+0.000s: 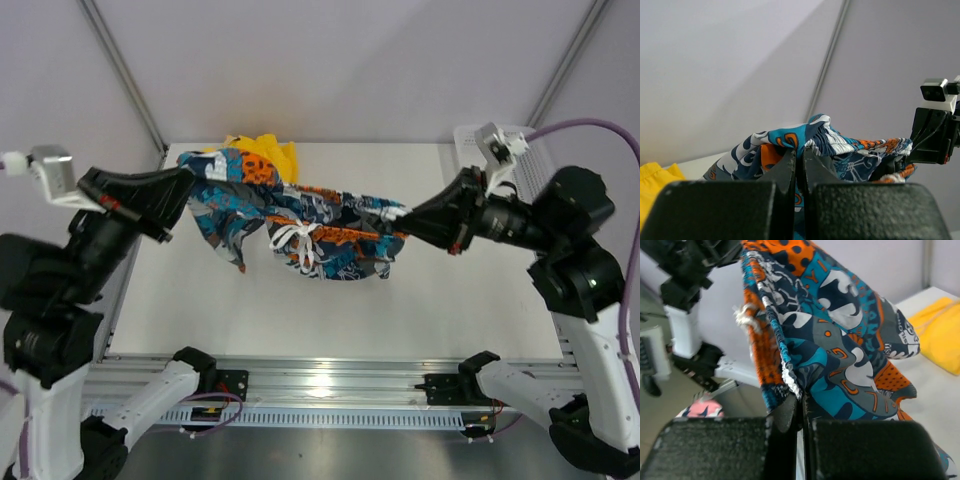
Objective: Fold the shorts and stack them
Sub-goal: Flatten the shorts out
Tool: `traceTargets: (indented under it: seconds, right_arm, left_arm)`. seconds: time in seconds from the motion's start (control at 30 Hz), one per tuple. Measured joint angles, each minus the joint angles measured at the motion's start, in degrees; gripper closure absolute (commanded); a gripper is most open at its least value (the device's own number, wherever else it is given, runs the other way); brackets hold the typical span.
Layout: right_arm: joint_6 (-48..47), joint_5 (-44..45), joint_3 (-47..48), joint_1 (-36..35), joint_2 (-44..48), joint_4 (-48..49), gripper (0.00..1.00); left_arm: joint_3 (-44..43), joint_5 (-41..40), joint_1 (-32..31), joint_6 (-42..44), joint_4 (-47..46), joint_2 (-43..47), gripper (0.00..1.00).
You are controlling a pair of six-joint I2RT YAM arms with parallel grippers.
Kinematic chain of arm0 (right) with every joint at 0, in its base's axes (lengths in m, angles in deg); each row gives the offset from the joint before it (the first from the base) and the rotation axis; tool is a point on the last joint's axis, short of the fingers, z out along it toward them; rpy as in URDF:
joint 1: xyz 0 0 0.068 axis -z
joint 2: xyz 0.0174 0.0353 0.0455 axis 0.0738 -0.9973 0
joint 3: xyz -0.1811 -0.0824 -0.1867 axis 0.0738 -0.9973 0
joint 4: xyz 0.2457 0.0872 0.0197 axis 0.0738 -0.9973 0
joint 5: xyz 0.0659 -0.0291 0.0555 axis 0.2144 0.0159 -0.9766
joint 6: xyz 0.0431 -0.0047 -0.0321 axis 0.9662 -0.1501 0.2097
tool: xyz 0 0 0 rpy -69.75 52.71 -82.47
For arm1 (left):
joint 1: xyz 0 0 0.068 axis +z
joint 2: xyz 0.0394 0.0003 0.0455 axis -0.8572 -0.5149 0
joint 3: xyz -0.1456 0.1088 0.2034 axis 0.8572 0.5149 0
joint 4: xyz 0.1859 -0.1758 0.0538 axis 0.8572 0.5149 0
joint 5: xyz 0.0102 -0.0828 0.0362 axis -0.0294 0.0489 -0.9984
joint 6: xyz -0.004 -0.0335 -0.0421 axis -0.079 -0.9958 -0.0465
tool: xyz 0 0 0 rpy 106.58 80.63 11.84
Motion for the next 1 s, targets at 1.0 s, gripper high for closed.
traceTargets:
  seconds: [1.0]
  right_arm:
    - [4.9,15.0,-19.4,19.1,-25.5,-0.8,1.00]
  left_arm:
    - [6.6,-4.1,1.4,-3.4,-2.6,-49.5,1.00]
